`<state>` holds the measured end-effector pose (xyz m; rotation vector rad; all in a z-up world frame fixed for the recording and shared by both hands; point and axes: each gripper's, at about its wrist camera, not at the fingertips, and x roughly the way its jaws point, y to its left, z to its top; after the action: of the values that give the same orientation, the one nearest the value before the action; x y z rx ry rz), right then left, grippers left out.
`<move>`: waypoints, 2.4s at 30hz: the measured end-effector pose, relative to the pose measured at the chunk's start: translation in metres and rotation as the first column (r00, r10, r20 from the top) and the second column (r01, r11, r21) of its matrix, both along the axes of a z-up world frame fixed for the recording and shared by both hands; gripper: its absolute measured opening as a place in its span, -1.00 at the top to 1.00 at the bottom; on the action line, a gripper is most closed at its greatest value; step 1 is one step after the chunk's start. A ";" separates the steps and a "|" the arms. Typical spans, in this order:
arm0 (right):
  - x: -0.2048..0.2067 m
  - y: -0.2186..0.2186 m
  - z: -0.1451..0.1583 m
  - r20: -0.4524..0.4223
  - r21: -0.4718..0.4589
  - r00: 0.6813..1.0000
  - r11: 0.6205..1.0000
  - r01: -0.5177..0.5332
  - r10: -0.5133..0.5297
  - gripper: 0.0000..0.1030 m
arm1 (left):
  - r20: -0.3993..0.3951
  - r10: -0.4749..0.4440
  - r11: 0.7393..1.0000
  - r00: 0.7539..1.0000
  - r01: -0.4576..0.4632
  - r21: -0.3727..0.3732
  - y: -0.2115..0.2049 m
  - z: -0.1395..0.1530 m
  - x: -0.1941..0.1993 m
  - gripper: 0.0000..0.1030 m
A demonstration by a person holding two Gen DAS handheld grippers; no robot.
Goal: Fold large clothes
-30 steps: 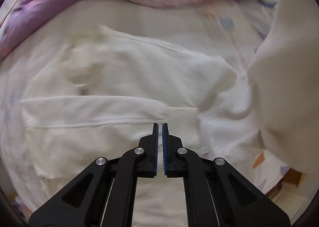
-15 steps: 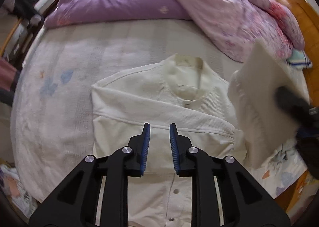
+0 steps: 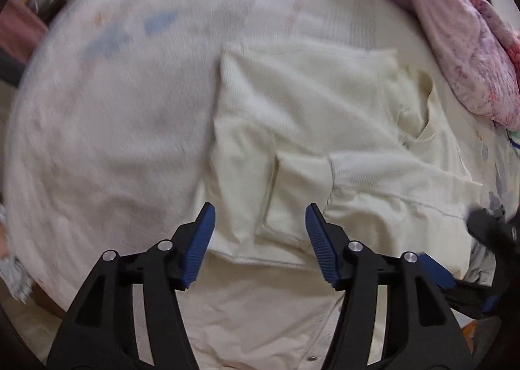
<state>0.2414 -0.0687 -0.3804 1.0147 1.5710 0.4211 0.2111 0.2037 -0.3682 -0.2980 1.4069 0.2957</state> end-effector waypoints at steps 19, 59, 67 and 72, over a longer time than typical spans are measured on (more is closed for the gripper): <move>-0.040 -0.229 -0.078 -0.174 -0.439 0.971 0.896 0.070 -0.162 0.84 | -0.202 0.173 0.983 0.964 -0.157 0.096 -0.016 -0.076 -0.005 0.39; 0.099 -0.269 -0.149 -0.007 -0.579 0.984 0.802 -0.147 0.175 0.68 | -0.020 -0.255 0.947 0.967 0.254 0.194 -0.143 -0.090 0.071 0.45; 0.046 -0.277 -0.154 -0.094 -0.609 0.987 0.777 -0.159 0.128 -0.84 | -0.056 -0.207 0.967 0.977 0.212 0.140 -0.139 -0.050 0.059 -0.08; 0.024 -0.281 -0.164 -0.124 -0.633 0.975 0.742 -0.222 0.186 -0.84 | 0.012 -0.212 0.966 0.977 0.208 0.154 -0.123 -0.007 0.056 -0.66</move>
<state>0.2655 -0.3499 -0.5444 0.3155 1.7052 -0.0230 0.2676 0.0806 -0.3756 -0.0264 1.3667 0.2212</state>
